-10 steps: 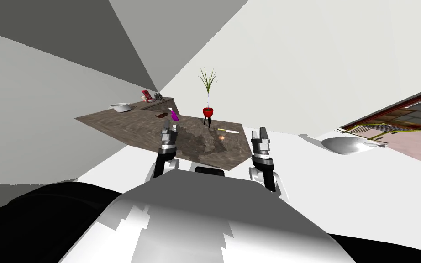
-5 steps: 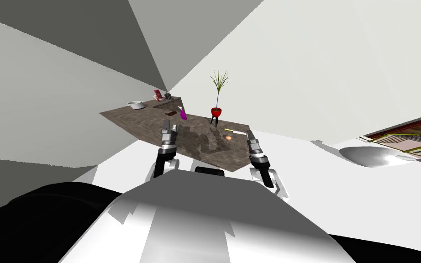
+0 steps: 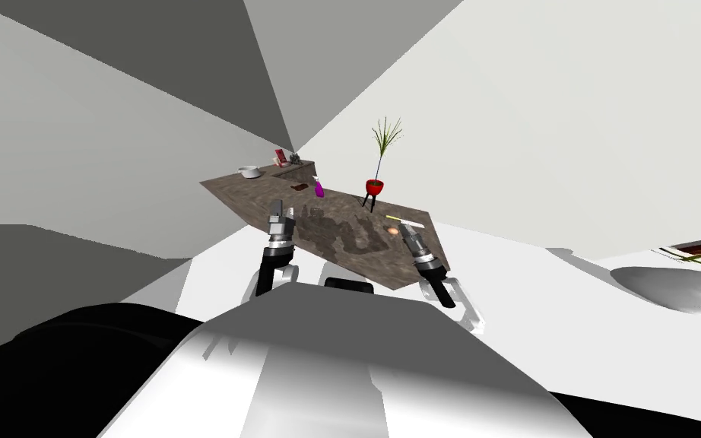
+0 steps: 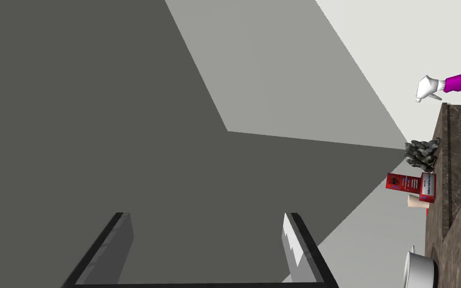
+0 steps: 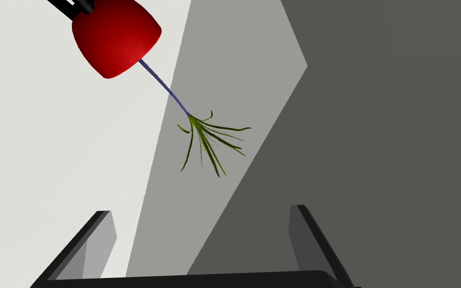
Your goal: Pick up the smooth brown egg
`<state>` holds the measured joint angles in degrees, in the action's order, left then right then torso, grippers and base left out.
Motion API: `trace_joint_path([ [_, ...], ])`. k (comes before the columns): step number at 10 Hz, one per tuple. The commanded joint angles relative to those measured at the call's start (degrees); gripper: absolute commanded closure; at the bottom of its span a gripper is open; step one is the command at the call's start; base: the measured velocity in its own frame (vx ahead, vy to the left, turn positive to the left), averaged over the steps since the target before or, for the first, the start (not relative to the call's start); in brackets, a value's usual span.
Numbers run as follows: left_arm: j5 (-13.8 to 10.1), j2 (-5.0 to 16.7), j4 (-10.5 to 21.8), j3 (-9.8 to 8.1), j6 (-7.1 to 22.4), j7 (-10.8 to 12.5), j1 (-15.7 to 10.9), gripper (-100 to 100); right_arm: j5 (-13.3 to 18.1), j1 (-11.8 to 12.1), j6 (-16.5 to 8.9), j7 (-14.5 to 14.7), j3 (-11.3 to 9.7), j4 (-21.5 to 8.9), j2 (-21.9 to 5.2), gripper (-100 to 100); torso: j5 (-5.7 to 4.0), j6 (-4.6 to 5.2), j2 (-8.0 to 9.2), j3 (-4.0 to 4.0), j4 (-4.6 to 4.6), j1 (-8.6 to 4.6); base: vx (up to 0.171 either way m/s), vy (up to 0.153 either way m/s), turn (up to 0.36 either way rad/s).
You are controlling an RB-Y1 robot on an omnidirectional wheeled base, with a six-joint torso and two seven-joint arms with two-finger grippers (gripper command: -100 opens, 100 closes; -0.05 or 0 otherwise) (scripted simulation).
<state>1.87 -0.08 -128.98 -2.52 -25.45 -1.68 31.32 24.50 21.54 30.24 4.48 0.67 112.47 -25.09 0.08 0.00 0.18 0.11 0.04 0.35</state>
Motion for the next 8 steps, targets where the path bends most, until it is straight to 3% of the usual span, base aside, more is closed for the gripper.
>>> trace_joint_path([
  [1,0.0,0.0,0.0,0.0,0.0,0.0,0.0,0,1.52,-0.19,-0.48,0.51,-0.15,-0.21,-1.84,-100,0.0,0.0,0.0,0.0,0.0,0.0,-0.02,0.071,0.097],
  [4,0.0,0.0,0.0,0.0,0.0,0.0,0.01,0,7.03,-1.84,-0.37,3.86,-1.07,-5.16,-7.5,-100,-0.02,0.01,-0.11,-0.06,-0.02,-0.07,-0.008,0.089,0.193],
  [5,0.0,0.0,0.0,0.0,0.0,0.0,0.0,0,7.58,-1.84,-0.37,3.86,-1.07,-5.16,-8.35,-100,0.0,0.01,-0.08,-0.05,-0.02,-0.03,-0.021,0.087,0.063],
  [7,0.0,0.0,0.0,-0.01,0.0,0.0,0.01,0,11.2,-2.81,-0.35,6.1,-1.63,-8.54,-12.14,-100,-0.01,0.01,-0.07,-0.03,-0.01,-0.09,-0.004,0.094,0.134],
  [8,0.0,0.0,0.0,0.0,0.0,0.0,0.01,0,11.2,-2.81,-0.35,6.1,-1.63,-8.54,-12.74,-100,-0.01,0.02,-0.09,-0.05,-0.02,-0.03,0.011,0.065,0.048],
])
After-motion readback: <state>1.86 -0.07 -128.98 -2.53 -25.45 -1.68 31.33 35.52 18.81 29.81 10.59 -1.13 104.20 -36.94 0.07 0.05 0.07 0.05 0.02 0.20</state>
